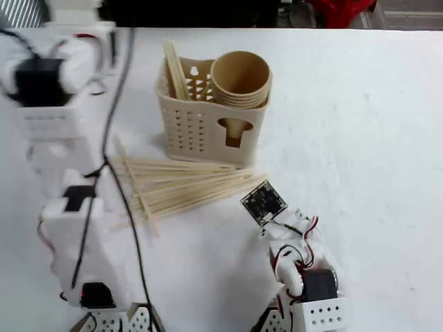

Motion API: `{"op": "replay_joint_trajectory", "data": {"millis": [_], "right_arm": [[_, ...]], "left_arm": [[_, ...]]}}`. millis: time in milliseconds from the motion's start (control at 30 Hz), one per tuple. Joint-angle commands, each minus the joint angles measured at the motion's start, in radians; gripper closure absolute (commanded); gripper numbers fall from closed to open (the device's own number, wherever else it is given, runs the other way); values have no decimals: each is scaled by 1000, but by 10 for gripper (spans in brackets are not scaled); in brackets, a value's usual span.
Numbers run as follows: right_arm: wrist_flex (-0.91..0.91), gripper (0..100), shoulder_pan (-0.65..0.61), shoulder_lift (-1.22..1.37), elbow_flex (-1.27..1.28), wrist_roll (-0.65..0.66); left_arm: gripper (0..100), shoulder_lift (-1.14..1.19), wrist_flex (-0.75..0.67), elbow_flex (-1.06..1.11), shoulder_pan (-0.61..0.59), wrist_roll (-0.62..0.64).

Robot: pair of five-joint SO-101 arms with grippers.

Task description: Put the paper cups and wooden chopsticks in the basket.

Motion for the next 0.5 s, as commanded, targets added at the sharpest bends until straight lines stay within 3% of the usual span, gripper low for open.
{"op": "replay_joint_trajectory", "data": {"millis": [0,267,467], "right_arm": [[-22,960,5,-8,8,11],[-19,961,5,-8,8,14],[-18,961,5,-8,8,11]], "left_arm": [[963,-255,0,315,-143,-83],[825,-619,-69,1244,-295,-284],[820,-657,-437,1754,-252,-242]]}}
